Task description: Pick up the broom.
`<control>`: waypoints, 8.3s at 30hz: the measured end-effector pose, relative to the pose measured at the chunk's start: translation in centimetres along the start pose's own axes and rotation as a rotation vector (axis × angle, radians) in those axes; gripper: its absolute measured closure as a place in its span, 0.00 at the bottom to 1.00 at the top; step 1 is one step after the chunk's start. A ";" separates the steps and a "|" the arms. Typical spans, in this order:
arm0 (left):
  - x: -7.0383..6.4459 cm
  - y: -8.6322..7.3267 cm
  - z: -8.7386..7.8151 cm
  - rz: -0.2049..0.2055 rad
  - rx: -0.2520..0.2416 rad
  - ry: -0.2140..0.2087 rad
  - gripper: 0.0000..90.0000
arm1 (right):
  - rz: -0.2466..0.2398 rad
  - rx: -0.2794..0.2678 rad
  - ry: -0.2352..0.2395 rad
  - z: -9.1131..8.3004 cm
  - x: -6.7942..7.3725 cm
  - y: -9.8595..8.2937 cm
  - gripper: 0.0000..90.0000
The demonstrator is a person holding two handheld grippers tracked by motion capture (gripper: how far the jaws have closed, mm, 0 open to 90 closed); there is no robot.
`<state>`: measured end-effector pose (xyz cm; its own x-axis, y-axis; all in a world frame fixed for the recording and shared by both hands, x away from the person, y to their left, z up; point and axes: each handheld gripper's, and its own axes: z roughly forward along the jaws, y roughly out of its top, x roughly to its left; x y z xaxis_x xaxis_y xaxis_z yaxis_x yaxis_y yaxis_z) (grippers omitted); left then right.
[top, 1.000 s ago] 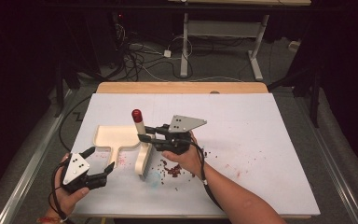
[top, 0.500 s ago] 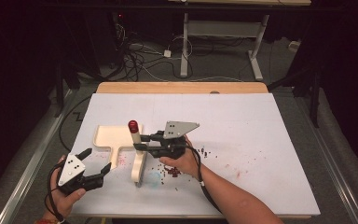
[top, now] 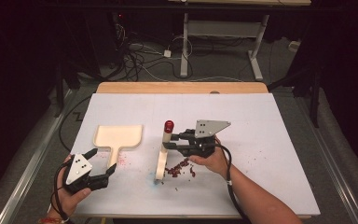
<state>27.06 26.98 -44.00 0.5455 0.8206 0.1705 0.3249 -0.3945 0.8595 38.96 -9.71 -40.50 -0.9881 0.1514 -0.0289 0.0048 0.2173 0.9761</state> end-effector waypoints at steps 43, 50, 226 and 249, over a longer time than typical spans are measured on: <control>0.1 -0.1 -0.1 -0.003 0.003 0.000 0.20 | -0.008 0.031 0.129 0.4 1.0 0.7 0.78; 0.0 0.0 0.0 0.001 0.006 -0.002 0.21 | -0.011 0.058 0.096 -2.4 -0.4 0.2 0.78; 1.1 0.9 1.0 -0.043 -0.025 0.045 0.21 | 0.062 -0.120 -0.150 -1.0 5.0 4.4 0.78; 0.7 0.3 0.6 -0.039 -0.021 0.003 0.21 | -0.026 0.043 0.241 4.5 -1.0 1.7 0.78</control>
<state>28.06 27.20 -43.92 0.5303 0.8365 0.1380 0.3296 -0.3534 0.8755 40.62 -5.16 -39.81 -0.9961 -0.0885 0.0034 -0.0198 0.2598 0.9655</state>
